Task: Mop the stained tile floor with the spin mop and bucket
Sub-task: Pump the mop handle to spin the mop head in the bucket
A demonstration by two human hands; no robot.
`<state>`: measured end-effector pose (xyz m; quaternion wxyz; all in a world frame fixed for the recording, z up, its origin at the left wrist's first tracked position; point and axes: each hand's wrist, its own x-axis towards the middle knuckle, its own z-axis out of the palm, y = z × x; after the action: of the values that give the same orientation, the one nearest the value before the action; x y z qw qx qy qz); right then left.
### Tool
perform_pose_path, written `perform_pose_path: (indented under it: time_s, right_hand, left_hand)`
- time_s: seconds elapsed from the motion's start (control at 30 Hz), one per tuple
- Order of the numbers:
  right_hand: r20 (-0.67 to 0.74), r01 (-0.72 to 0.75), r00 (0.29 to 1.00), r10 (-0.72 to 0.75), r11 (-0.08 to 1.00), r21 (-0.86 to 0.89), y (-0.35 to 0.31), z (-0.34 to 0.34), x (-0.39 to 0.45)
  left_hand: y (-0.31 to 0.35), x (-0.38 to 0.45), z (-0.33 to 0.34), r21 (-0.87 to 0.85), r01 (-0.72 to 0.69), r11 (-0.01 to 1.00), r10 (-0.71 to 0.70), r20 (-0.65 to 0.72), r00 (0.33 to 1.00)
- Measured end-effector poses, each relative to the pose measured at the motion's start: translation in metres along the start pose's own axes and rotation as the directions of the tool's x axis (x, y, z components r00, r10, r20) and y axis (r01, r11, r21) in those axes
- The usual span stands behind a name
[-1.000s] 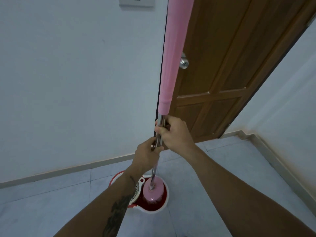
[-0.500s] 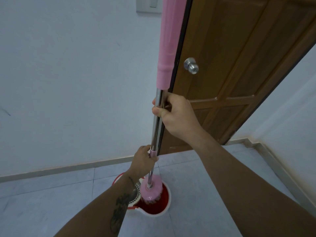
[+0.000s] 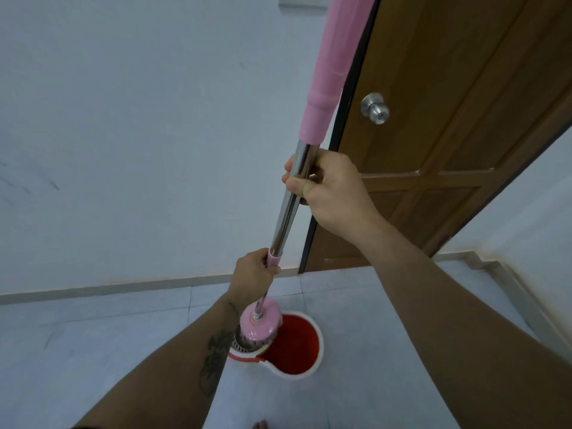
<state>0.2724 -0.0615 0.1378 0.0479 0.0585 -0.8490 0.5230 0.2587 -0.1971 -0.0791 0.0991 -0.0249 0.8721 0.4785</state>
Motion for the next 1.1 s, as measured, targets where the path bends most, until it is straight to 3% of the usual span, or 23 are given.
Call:
perform_pose_path:
  time_s: [0.43,0.57,0.73,1.1]
  right_hand:
    - [0.021,-0.178,0.984,0.177,0.983,0.035,0.055,0.074,-0.014]
    - [0.063,-0.257,0.964,0.257,0.966,-0.012,0.08,0.094,-0.022]
    - [0.093,-0.292,0.952,0.29,0.956,0.004,0.103,0.105,-0.024]
    - [0.09,-0.275,0.957,0.277,0.961,-0.03,0.11,0.111,0.001]
  left_hand:
    - [-0.061,0.012,-0.01,0.017,0.215,0.976,-0.216,0.089,0.972]
    - [-0.074,0.015,-0.008,0.083,0.232,0.969,-0.245,0.239,0.94]
    - [-0.08,0.02,-0.018,0.198,0.112,0.974,-0.188,0.425,0.886]
    - [-0.082,0.041,-0.005,0.082,0.155,0.985,-0.172,0.279,0.945]
